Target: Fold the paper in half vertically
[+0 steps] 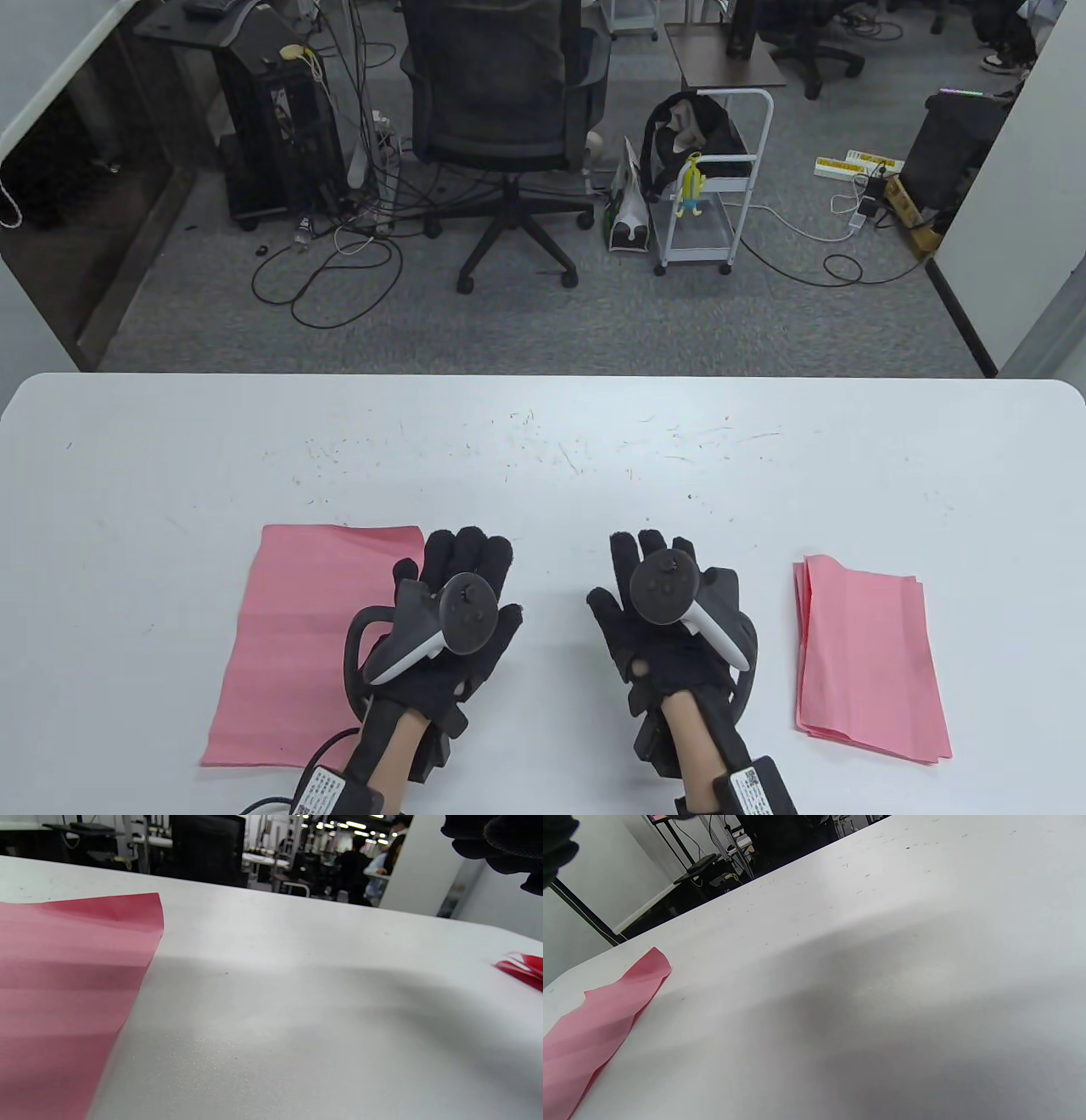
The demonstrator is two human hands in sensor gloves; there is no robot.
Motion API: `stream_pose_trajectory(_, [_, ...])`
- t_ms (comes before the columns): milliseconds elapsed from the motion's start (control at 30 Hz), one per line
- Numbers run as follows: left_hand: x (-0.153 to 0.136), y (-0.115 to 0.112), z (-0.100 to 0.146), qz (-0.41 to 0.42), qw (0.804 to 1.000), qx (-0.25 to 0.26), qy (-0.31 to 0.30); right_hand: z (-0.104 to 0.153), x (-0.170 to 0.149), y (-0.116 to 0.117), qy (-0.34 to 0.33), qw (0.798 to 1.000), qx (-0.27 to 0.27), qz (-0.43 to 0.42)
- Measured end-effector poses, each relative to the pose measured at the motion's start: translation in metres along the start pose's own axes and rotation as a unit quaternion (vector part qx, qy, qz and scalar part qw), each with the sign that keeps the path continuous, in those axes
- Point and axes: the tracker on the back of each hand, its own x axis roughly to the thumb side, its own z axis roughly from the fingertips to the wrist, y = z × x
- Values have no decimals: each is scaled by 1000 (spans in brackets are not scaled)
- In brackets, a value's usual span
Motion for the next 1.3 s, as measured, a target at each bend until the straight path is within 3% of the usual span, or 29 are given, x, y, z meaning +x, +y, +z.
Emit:
stream_pose_trajectory(533, [-2, -1, 0, -2, 1000, -1, 6, 7, 0, -5, -24, 1000, -3, -5])
stream_pose_trajectory(633, [-10, -5, -5, -6, 999, -28, 19, 13, -2, -7, -31, 999, -6, -11])
stream_pose_trajectory(867, [-66, -12, -18, -43, 986, -111, 119, 19, -12, -12, -35, 999, -18, -22])
stream_pose_trajectory(1100, [-128, -21, -20, -36, 952, -202, 225, 22, -15, -18, -42, 998, -24, -38])
stream_pose_trajectory(1300, [-162, -37, -18, -26, 924, -258, 279, 22, -17, -19, -44, 998, -23, -44])
